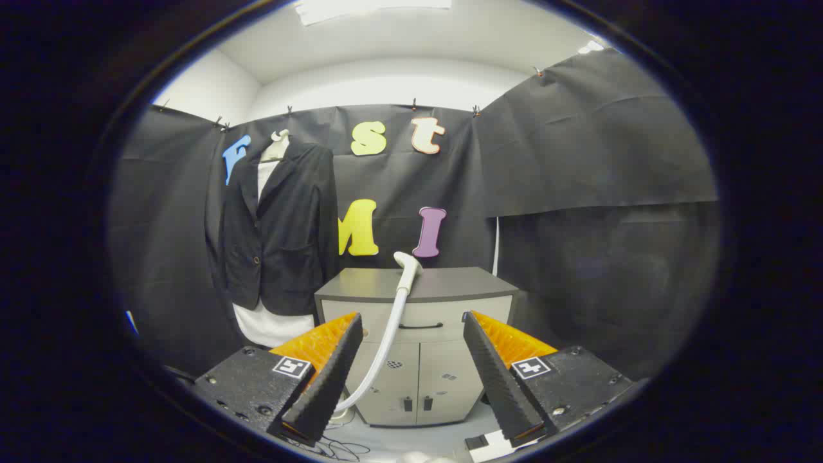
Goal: Iron the clothes twice with a garment steamer, once on the left side and once on the right side.
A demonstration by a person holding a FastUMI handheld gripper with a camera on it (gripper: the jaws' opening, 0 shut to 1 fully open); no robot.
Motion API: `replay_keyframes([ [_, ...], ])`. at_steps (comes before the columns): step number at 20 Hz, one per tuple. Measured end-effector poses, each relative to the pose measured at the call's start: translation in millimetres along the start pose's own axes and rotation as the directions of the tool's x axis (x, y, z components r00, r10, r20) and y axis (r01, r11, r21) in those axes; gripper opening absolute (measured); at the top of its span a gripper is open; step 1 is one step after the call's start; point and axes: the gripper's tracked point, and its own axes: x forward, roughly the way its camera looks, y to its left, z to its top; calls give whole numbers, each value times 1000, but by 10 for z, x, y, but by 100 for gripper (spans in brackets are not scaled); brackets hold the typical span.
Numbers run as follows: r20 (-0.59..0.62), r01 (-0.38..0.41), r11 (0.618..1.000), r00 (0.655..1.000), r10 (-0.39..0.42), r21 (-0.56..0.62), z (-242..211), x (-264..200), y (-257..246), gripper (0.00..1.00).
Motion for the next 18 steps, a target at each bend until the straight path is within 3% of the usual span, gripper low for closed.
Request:
replay_keyframes([
  [18,14,-2,1000,1000,2,-17,238,42,92,98],
])
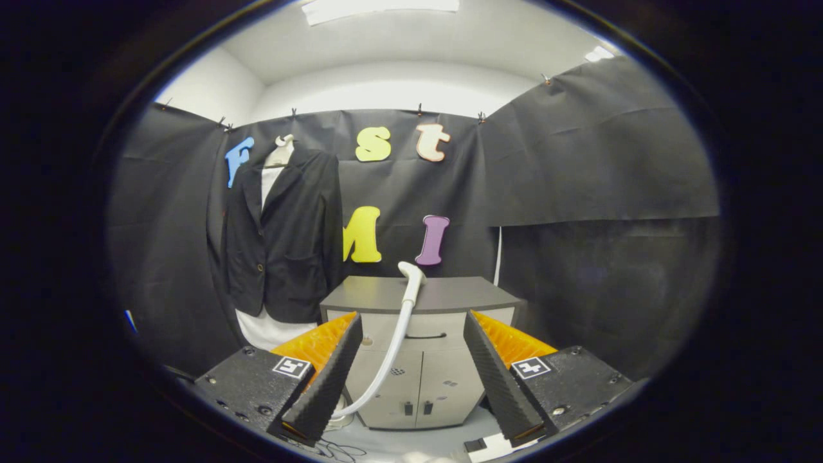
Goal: Iron the clothes twice with a garment steamer, once on the left side and once on the right side.
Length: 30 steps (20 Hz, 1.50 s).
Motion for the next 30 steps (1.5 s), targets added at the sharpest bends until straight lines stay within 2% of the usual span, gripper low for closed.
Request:
replay_keyframes([
  [5,1,18,1000,1000,-18,12,84,163,-15,98],
  [9,-21,17,1000,1000,-17,-4,147,489,-33,98],
  [14,-12,0,1000,1000,0,-8,311,1216,-97,98],
  [21,-26,-65,998,998,64,-8,455,2419,-92,98],
  [30,-124,-136,991,983,134,-10,224,3637,56,98],
])
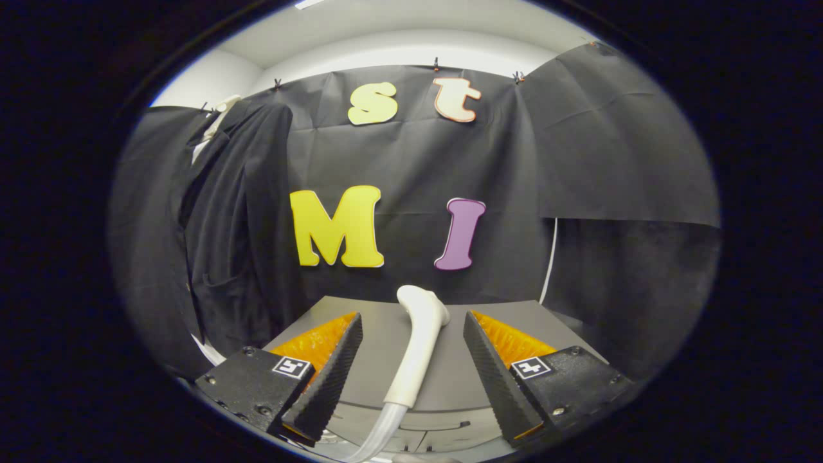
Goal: Iron the clothes twice with a garment steamer, once on the left side and once on the right side.
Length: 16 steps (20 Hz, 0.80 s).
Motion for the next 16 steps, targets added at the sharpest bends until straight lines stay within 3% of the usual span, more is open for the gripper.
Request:
replay_keyframes([
  [7,-127,-10,1000,992,11,13,-310,720,-31,98],
  [16,-296,10,999,955,4,45,-828,1123,-184,97],
])
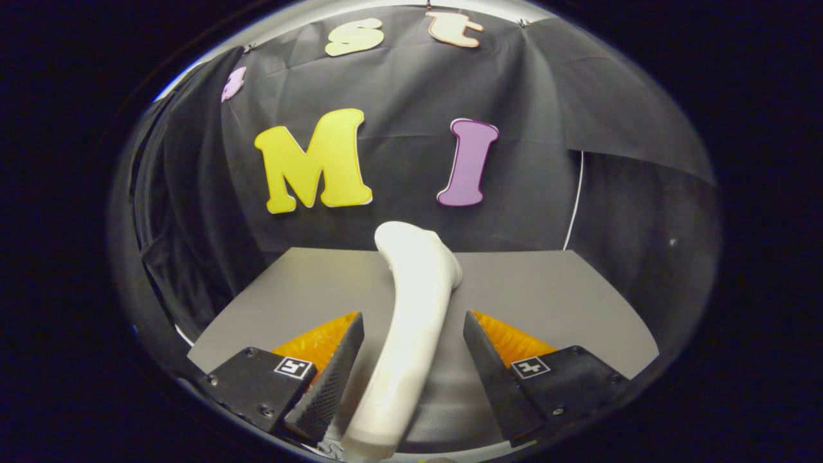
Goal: Iron the clothes twice with a garment steamer, once on the left side and once on the right side.
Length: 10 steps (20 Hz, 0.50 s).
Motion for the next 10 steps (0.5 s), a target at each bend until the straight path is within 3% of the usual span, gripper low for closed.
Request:
replay_keyframes([
  [4,-48,-34,999,998,34,14,-84,81,54,80],
  [7,-42,0,1000,999,0,14,-81,100,53,63],
  [10,-35,29,1000,999,-29,-12,-107,106,72,59],
])
